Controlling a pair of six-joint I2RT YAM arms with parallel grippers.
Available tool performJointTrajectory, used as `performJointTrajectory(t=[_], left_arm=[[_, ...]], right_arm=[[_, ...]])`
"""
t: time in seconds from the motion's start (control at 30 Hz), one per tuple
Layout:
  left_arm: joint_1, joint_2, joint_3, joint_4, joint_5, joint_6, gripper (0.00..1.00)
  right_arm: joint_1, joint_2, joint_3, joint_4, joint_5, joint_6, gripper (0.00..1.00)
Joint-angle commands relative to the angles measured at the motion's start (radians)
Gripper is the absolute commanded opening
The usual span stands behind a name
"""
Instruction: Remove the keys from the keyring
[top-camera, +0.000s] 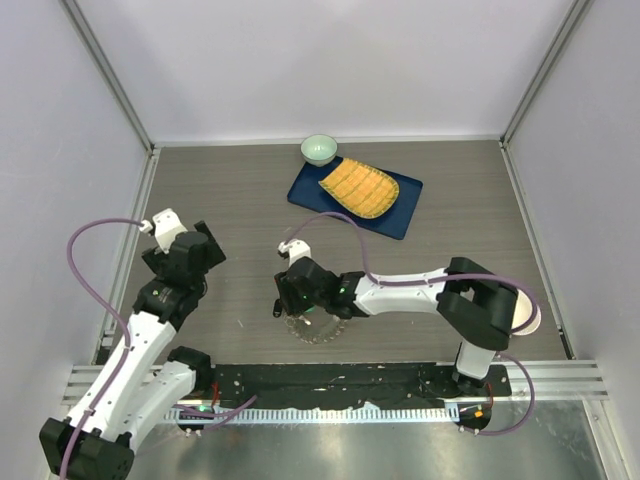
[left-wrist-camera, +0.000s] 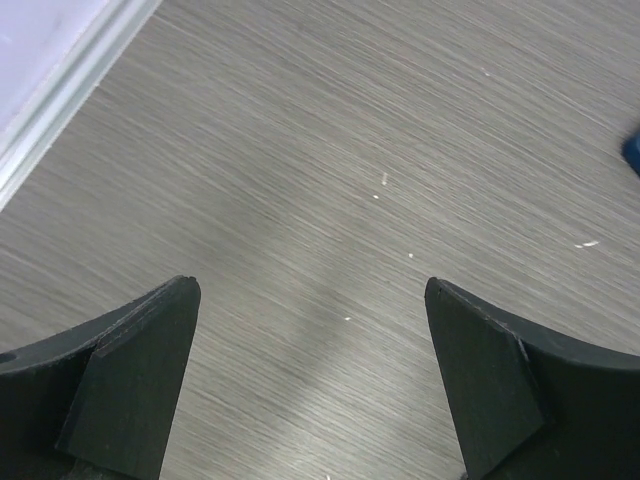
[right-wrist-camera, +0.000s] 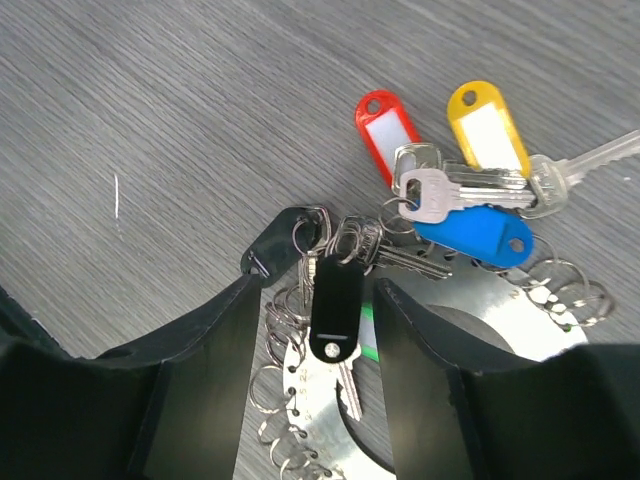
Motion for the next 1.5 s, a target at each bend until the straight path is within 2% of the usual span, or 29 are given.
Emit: performJointTrajectory(t=[0.0,0.23,0.33,0.37,0.47,0.63,0.77,0.8,0.83,0.87,0.9,0.93,0.97,1.03,1.07,1.13,1.17,1.3,1.47], left_arm=[[-0.010,-0.026,0.017,-0.036,-0.156,-0.038,1.00],[-0.010,-0.029,0.019,-0.045,-0.168,-0.050,1.00],[-0.010,-0.027,0.019,-0.039,-0.159,-0.050,1.00],[-0.010,-0.027,0.017,-0.036,-0.151,-0.050,1.00],[-0.010,-0.027,0.013,-0.017,-0.110,-0.042,1.00],[-0.010,-0.035,0.011,0.044,0.005,0.027,0.99],[-0.010,-0.056,0.002,0.159,0.324,0.172,0.95],[-0.010,-0.066,-0.003,0.218,0.519,0.221,0.94],[-0.010,-0.093,-0.009,0.251,0.613,0.279,0.92],[-0.010,-0.108,-0.029,0.282,0.721,0.405,0.88],[-0.010,-0.127,-0.038,0.308,0.807,0.448,0.88],[-0.010,-0.166,-0.049,0.391,0.861,0.525,0.89],[-0.010,-0.170,-0.037,0.404,0.904,0.550,0.89],[-0.012,-0.153,-0.006,0.391,1.023,0.677,0.88],[-0.013,-0.142,0.029,0.382,1.165,0.711,0.87],[-0.018,-0.110,0.057,0.397,1.284,0.742,0.88],[-0.018,-0.096,0.080,0.406,1.388,0.755,0.89],[-0.019,-0.047,0.129,0.460,1.453,0.814,0.95],[-0.036,0.014,0.193,0.498,1.554,0.874,0.97]], right_arm=[[0.027,0.071,0.093,-0.084,0.056,0.012,0.55],[0.063,0.160,0.192,-0.234,0.165,-0.023,0.54],[0.070,0.168,0.194,-0.243,0.194,-0.034,0.38],[0.070,0.166,0.191,-0.243,0.205,-0.035,0.21],[0.070,0.139,0.183,-0.237,0.245,-0.060,0.01],[0.066,0.031,0.229,-0.264,0.238,-0.199,0.01],[0.034,-0.119,0.297,-0.364,0.224,-0.308,0.01],[0.008,-0.187,0.306,-0.386,0.189,-0.360,0.01],[-0.005,-0.222,0.317,-0.422,0.163,-0.385,0.01],[-0.024,-0.254,0.318,-0.436,0.123,-0.419,0.01],[-0.042,-0.294,0.317,-0.443,0.086,-0.445,0.01],[-0.109,-0.388,0.314,-0.452,-0.037,-0.524,0.01],[-0.143,-0.436,0.315,-0.453,-0.130,-0.581,0.01],[-0.168,-0.470,0.321,-0.456,-0.184,-0.621,0.01],[-0.183,-0.477,0.350,-0.484,-0.233,-0.656,0.01],[-0.188,-0.477,0.389,-0.543,-0.262,-0.692,0.01],[-0.190,-0.478,0.410,-0.554,-0.275,-0.703,0.01],[-0.190,-0.525,0.412,-0.578,-0.391,-0.740,0.01],[-0.190,-0.569,0.401,-0.590,-0.442,-0.732,0.01]])
